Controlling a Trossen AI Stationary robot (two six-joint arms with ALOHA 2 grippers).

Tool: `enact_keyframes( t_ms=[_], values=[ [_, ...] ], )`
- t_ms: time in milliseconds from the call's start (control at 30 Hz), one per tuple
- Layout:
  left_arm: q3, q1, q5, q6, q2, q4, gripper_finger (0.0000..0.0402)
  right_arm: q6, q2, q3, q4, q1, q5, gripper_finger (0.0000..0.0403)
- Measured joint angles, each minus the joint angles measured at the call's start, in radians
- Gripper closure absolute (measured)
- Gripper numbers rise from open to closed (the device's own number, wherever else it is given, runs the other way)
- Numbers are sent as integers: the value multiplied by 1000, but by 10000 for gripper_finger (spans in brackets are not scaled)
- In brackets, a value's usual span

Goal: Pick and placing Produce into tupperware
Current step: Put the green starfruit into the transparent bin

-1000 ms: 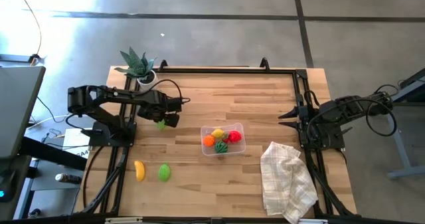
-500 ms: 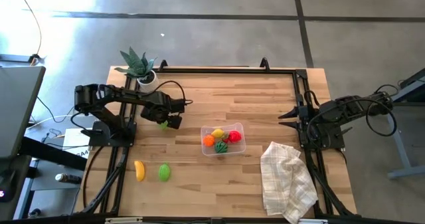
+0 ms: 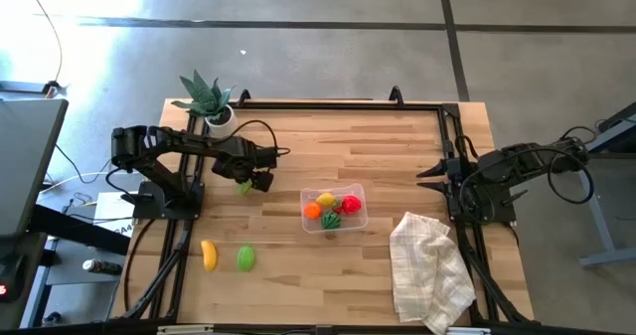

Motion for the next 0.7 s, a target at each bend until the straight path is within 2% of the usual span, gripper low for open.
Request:
enact_keyframes(
  t_ms=[367,700],
  values=[
    [0,0,7,0,0,-4,113,0,0,0,0,0,0,318],
    [0,0,8,0,0,-5,191,0,0,0,0,0,0,318]
  ],
)
